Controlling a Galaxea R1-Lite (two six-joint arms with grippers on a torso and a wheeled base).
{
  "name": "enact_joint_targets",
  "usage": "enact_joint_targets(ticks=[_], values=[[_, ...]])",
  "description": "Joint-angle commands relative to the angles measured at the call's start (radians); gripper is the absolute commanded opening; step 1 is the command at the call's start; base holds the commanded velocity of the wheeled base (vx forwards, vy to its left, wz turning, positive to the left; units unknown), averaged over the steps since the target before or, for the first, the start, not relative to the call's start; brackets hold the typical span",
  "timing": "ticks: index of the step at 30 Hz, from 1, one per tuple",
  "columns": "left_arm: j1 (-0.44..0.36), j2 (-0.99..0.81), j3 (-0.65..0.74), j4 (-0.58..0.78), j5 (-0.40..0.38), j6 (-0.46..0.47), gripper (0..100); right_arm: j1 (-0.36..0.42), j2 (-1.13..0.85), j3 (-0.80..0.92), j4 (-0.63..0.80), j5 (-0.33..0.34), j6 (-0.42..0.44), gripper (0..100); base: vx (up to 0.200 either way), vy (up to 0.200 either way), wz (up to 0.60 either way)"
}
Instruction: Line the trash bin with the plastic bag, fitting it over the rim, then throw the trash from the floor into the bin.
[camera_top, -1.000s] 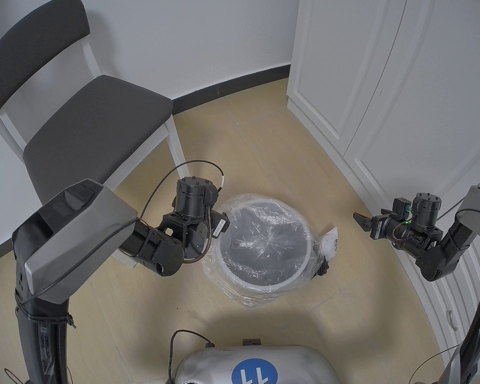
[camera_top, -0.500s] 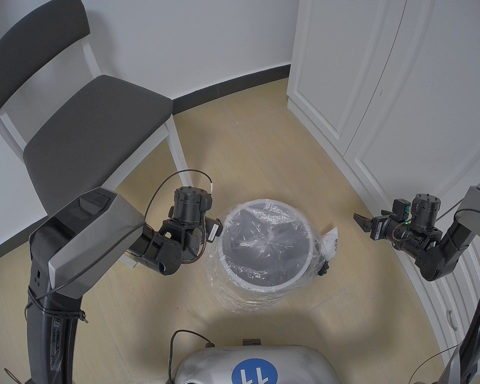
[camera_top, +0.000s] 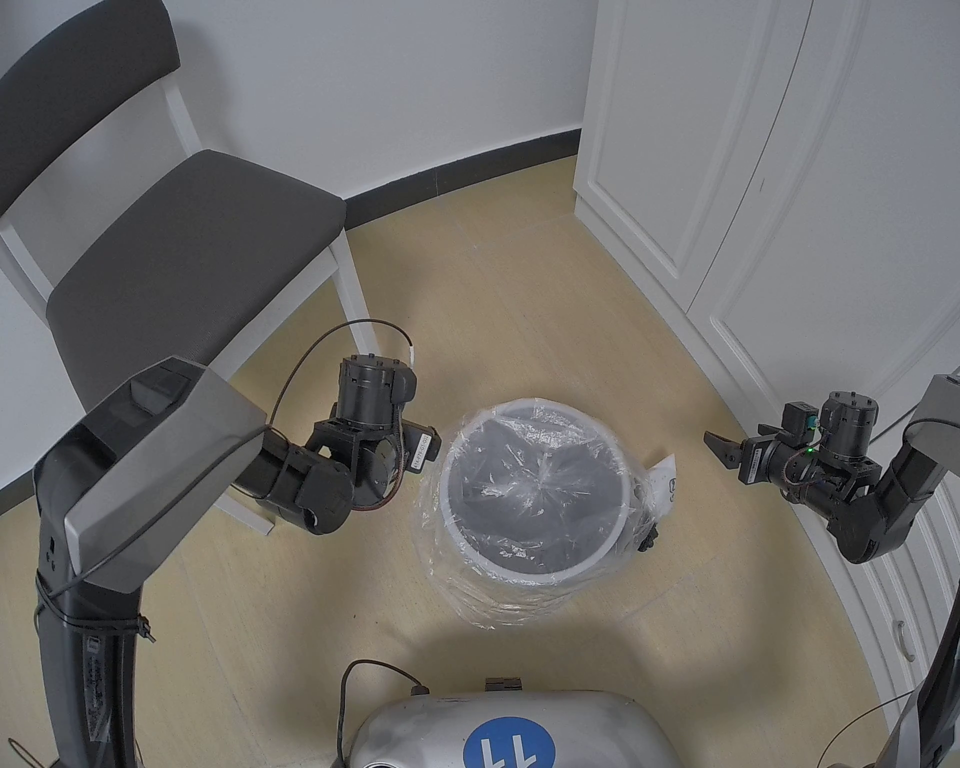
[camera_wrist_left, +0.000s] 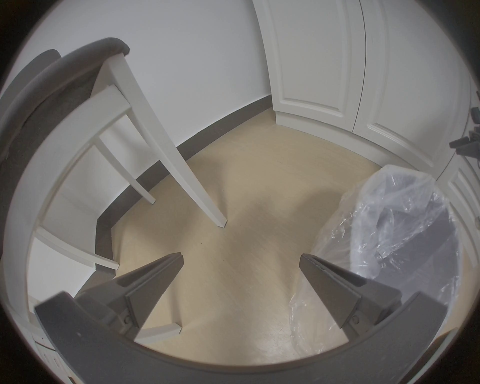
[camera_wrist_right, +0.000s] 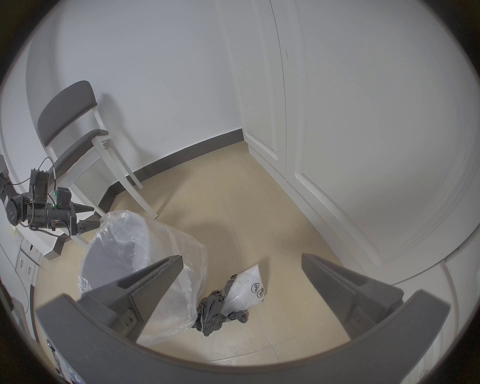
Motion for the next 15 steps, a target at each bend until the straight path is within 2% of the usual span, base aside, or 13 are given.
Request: enact_joint_targets(ticks=[1, 6, 11, 15], values=[[0.003, -0.085, 0.061, 0.002, -0.001, -0.004, 100, 0.007, 0.008, 0.005, -0.004, 0.008, -0.002, 100, 0.0, 0.0, 0.0], [0.0, -0.133, 0.108, -0.002, -0.001, -0.034, 100, 0.026, 0.06, -0.001, -0.001, 0.007, -0.012, 100, 0.0, 0.0, 0.0], [-0.019, -0.248, 0.239, -0.019, -0.003, -0.126, 100, 0.033, 0.158, -0.03, -0.005, 0.021, 0.007, 100, 0.0, 0.0, 0.0], [-0.028, -0.367, 0.403, -0.111, -0.004, -0.18, 100, 0.047, 0.251, -0.079, -0.053, 0.082, 0.179, 100, 0.0, 0.0, 0.0]])
